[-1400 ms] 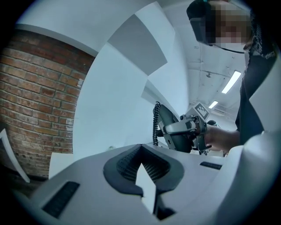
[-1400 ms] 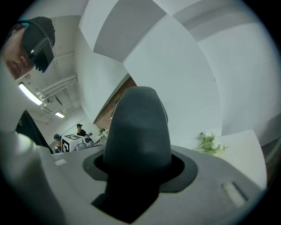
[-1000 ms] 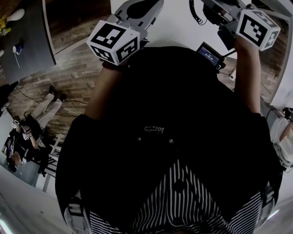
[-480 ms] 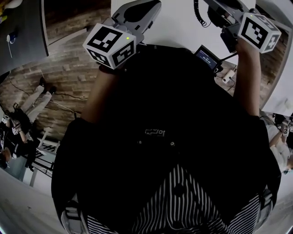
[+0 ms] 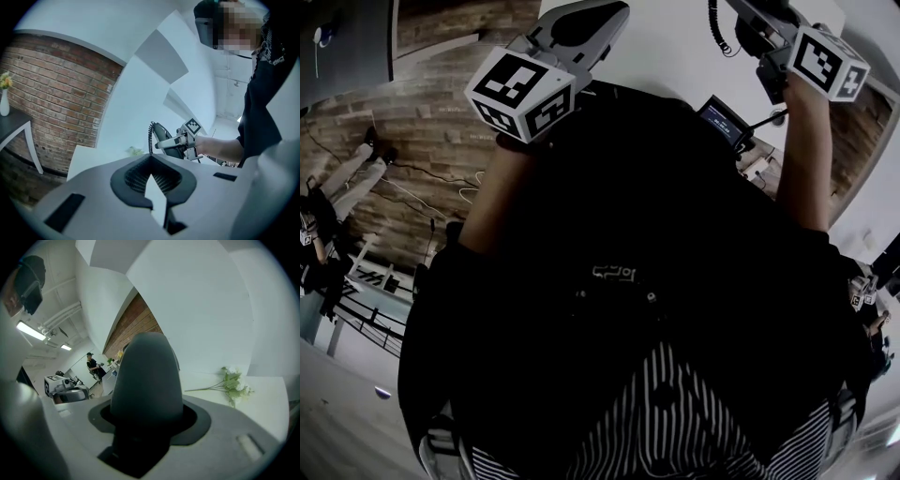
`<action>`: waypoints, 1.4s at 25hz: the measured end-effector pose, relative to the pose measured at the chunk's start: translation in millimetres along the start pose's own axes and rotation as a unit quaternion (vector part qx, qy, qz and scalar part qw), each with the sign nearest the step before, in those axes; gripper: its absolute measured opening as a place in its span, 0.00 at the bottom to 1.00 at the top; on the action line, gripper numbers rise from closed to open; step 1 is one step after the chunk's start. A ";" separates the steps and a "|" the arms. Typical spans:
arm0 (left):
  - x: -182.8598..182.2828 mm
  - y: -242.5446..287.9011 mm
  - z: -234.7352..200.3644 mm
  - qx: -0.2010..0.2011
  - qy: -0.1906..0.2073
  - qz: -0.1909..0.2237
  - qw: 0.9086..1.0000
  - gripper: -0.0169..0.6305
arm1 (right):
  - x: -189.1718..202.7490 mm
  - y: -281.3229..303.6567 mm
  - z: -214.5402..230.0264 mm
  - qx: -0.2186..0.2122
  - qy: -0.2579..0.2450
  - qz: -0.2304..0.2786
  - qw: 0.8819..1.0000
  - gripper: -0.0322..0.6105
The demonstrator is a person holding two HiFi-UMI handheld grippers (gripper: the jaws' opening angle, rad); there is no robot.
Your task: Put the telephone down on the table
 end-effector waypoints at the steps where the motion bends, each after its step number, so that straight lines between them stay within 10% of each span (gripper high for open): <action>1: -0.3 -4.7 1.7 -0.002 0.000 0.002 1.000 0.03 | 1.5 1.7 -0.9 0.001 -0.001 -0.004 1.000 0.47; 35: 37.4 -39.1 30.6 -0.072 -0.039 0.014 0.997 0.03 | 61.9 76.0 42.5 -0.007 0.002 -0.124 0.992 0.47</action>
Point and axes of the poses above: the fingertips, and each gripper's own axes: y forward along the fingers, z to its right, x out of its underside, the point moved 9 cm from there along -y, backward along the fingers, and after that the axes turned 4 degrees about x, right-handed, at the moved point
